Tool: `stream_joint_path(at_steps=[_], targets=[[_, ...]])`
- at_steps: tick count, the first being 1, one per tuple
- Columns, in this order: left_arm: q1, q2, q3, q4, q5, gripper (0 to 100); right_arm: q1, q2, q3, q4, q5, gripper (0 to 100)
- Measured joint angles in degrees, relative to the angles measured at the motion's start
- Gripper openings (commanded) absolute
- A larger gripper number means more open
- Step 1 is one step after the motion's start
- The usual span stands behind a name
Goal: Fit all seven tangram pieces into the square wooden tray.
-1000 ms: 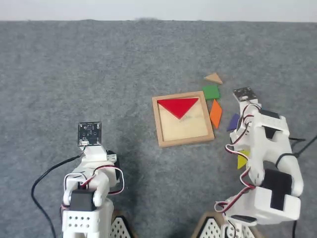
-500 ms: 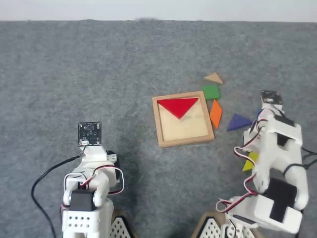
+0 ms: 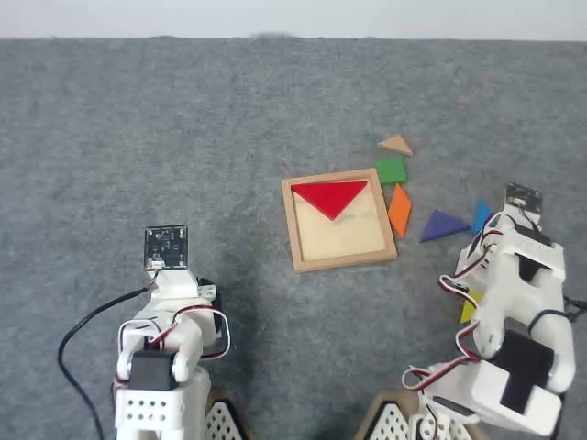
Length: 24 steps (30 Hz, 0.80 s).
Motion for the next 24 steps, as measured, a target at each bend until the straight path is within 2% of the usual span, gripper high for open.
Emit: stream_joint_path(at_steps=[6, 12, 15, 24], targets=[[0.0, 0.0, 0.0, 0.0, 0.0, 1, 0.0, 0.0, 0.0, -0.18, 1.14, 32.1], [0.0, 0.0, 0.0, 0.0, 0.0, 1, 0.0, 0.0, 0.0, -0.53, 11.78, 34.8], [0.0, 0.0, 0.0, 0.0, 0.0, 1, 0.0, 0.0, 0.0, -0.62, 12.57, 37.0], [0.0, 0.0, 0.0, 0.0, 0.0, 1, -0.18, -0.09, 0.7, -0.97, 12.84, 30.6]])
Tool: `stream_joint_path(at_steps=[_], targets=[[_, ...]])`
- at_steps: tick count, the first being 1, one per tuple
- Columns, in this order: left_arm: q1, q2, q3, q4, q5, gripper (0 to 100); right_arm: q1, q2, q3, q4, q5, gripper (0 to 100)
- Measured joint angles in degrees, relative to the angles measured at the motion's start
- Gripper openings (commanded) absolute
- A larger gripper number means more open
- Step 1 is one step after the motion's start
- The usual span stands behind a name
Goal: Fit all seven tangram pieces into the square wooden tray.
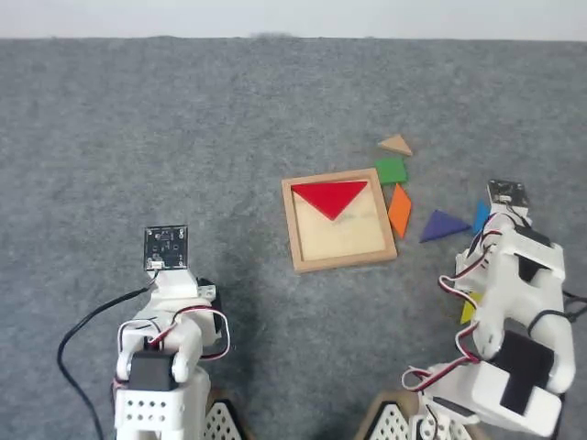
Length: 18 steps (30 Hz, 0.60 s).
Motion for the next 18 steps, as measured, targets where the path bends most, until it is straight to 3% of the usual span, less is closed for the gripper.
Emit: stream_joint_path(at_steps=[6, 11, 18], targets=[[0.0, 0.0, 0.0, 0.0, 0.0, 1, -0.88, -0.88, 1.14, 0.0, 0.09, 29.9], [0.0, 0.0, 0.0, 0.0, 0.0, 1, -0.97, -0.97, 1.14, -0.09, 0.09, 21.6], [0.0, 0.0, 0.0, 0.0, 0.0, 1, -1.76, -1.85, 1.23, -0.09, -0.97, 21.3]])
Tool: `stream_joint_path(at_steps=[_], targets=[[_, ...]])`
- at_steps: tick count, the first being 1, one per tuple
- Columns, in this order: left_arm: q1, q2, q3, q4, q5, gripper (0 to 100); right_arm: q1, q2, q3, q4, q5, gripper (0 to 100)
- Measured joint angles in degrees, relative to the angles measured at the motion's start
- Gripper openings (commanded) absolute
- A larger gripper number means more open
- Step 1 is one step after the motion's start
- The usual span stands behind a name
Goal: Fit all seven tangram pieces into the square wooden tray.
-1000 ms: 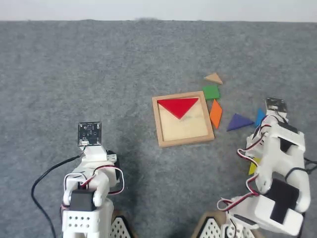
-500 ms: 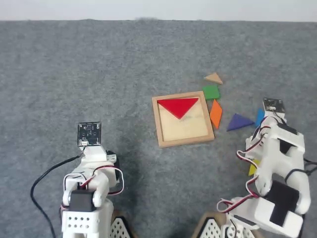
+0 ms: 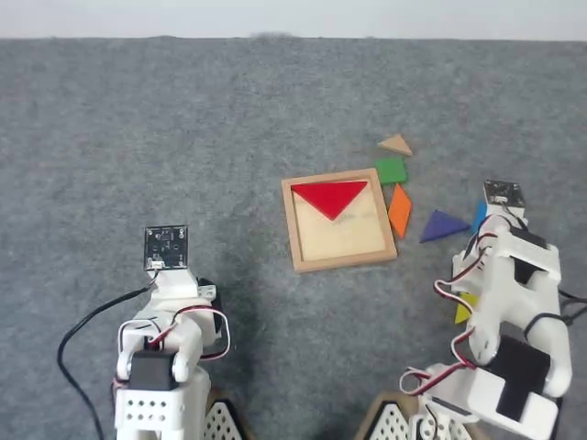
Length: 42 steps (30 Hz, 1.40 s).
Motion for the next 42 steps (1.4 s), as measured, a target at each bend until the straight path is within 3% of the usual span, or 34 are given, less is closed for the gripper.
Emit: stream_joint_path(at_steps=[18, 22, 26, 42], targets=[[0.0, 0.0, 0.0, 0.0, 0.0, 1, -17.85, -21.71, 0.18, 13.36, -8.26, 24.1], [0.0, 0.0, 0.0, 0.0, 0.0, 1, -12.92, -22.59, 0.18, 13.54, -8.44, 32.9], [0.0, 0.0, 0.0, 0.0, 0.0, 1, -7.12, -21.1, 0.18, 10.55, -8.44, 33.1], [0.0, 0.0, 0.0, 0.0, 0.0, 1, -3.43, 9.93, -10.55, 5.19, -6.86, 33.2]])
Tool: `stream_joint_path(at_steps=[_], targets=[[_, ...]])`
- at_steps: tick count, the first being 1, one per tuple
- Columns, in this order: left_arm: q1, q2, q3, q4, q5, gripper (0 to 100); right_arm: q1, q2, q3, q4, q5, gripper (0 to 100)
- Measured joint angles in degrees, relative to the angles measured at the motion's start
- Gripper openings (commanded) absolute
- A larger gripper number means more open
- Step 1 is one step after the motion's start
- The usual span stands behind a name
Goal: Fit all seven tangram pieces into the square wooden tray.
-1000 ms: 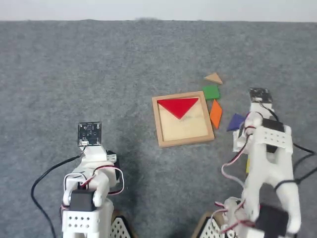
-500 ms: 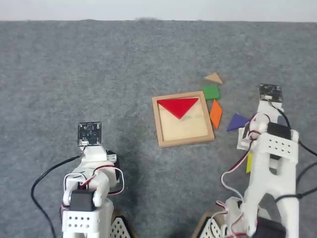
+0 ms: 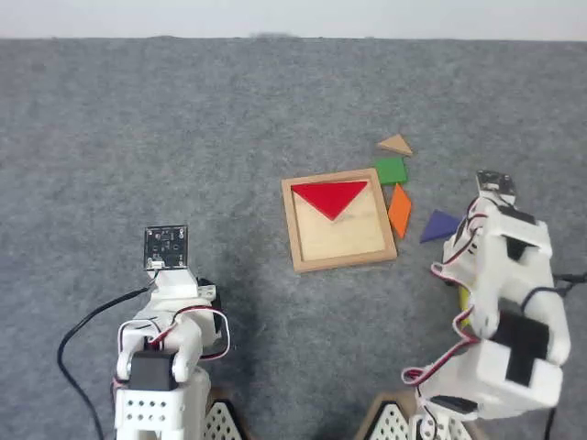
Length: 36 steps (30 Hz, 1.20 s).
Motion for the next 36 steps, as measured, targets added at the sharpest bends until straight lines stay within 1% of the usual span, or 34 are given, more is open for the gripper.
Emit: stream_joint_path(at_steps=[12, 14, 17, 18, 31, 36], targets=[[0.0, 0.0, 0.0, 0.0, 0.0, 1, 0.44, 2.11, -1.85, 0.09, 0.0, 32.7], [0.0, 0.0, 0.0, 0.0, 0.0, 1, 0.44, 2.11, -1.85, 0.09, 0.0, 29.4], [0.0, 0.0, 0.0, 0.0, 0.0, 1, 0.44, 2.11, -1.85, 0.09, 1.14, 21.5], [0.0, 0.0, 0.0, 0.0, 0.0, 1, 0.53, 2.11, -1.85, 0.09, 1.23, 20.6], [0.0, 0.0, 0.0, 0.0, 0.0, 1, 1.23, 0.53, -2.64, 1.14, 1.67, 20.2], [0.0, 0.0, 0.0, 0.0, 0.0, 1, -2.11, -3.96, -2.55, 4.75, 0.62, 20.2]])
